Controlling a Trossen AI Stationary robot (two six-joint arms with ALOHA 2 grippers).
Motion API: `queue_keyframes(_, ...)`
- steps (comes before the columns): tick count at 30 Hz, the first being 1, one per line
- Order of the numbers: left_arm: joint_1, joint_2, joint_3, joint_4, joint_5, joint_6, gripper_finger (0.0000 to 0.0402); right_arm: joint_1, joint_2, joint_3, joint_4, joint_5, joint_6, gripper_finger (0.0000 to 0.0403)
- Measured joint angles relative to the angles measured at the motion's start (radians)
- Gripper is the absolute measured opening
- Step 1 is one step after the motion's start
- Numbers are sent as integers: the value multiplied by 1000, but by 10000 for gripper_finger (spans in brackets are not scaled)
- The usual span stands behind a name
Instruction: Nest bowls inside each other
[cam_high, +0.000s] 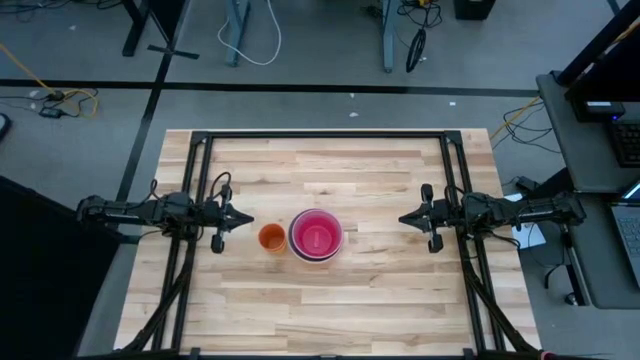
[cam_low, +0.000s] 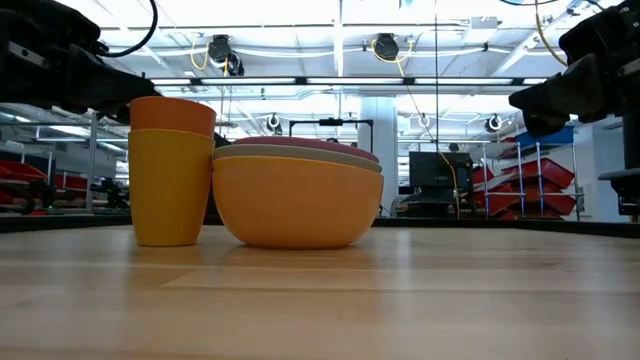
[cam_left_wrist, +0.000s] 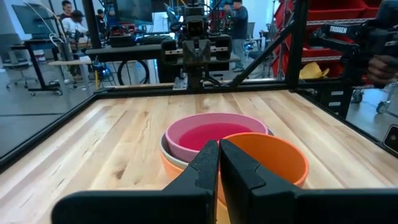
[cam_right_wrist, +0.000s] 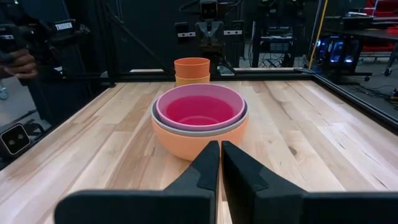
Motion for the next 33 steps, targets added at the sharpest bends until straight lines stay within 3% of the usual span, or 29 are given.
queue_keyframes(5,0,0,0,1,-6,0,0,0,0,0,0,0,21,0)
queue_keyframes(10,0,0,0,1,-6,-1,0,0,0,0,0,0,161,0)
queue_keyframes(33,0,0,0,1,-6,-2,0,0,0,0,0,0,161,0)
